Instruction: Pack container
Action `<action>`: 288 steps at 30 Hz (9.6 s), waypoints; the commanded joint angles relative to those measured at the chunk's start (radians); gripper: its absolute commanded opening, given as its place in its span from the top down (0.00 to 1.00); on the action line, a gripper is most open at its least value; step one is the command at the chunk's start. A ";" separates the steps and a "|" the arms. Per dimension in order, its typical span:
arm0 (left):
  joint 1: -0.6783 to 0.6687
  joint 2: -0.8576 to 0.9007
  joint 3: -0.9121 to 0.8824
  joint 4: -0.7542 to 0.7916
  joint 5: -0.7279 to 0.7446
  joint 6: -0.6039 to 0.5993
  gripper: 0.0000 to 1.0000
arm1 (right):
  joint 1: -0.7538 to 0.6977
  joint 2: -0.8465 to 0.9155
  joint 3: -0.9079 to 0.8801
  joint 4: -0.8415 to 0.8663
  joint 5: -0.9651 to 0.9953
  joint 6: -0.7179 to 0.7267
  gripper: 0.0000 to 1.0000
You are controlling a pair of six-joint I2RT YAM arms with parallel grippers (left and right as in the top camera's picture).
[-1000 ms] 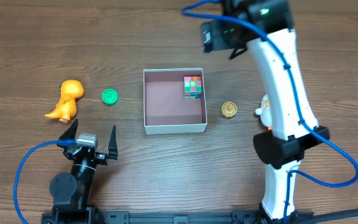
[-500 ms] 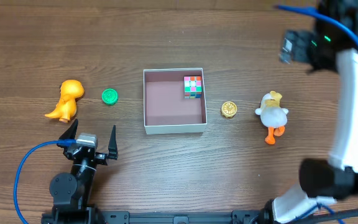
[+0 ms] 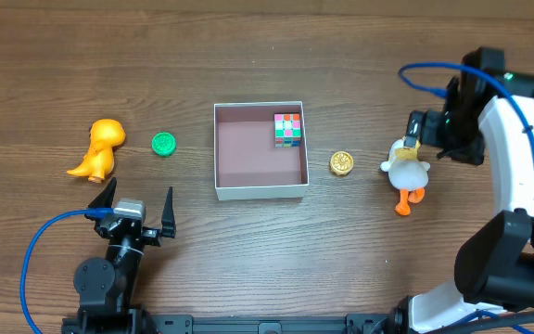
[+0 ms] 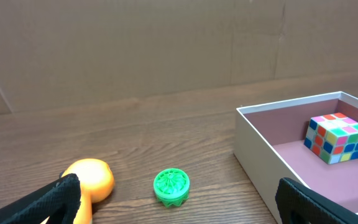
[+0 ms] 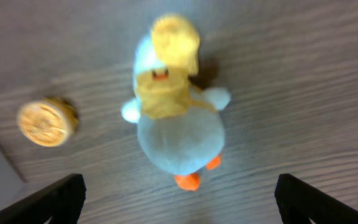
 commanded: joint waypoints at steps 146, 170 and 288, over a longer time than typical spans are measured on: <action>0.007 -0.009 -0.003 0.000 -0.003 0.009 0.00 | 0.597 0.316 0.369 -0.116 -0.196 0.251 0.75; 0.008 -0.009 -0.003 0.000 -0.003 0.009 0.00 | 0.597 0.316 0.486 -0.156 -0.246 0.251 0.75; 0.008 -0.009 -0.003 0.000 -0.003 0.009 0.00 | 0.821 0.328 0.497 0.069 -0.129 0.223 0.96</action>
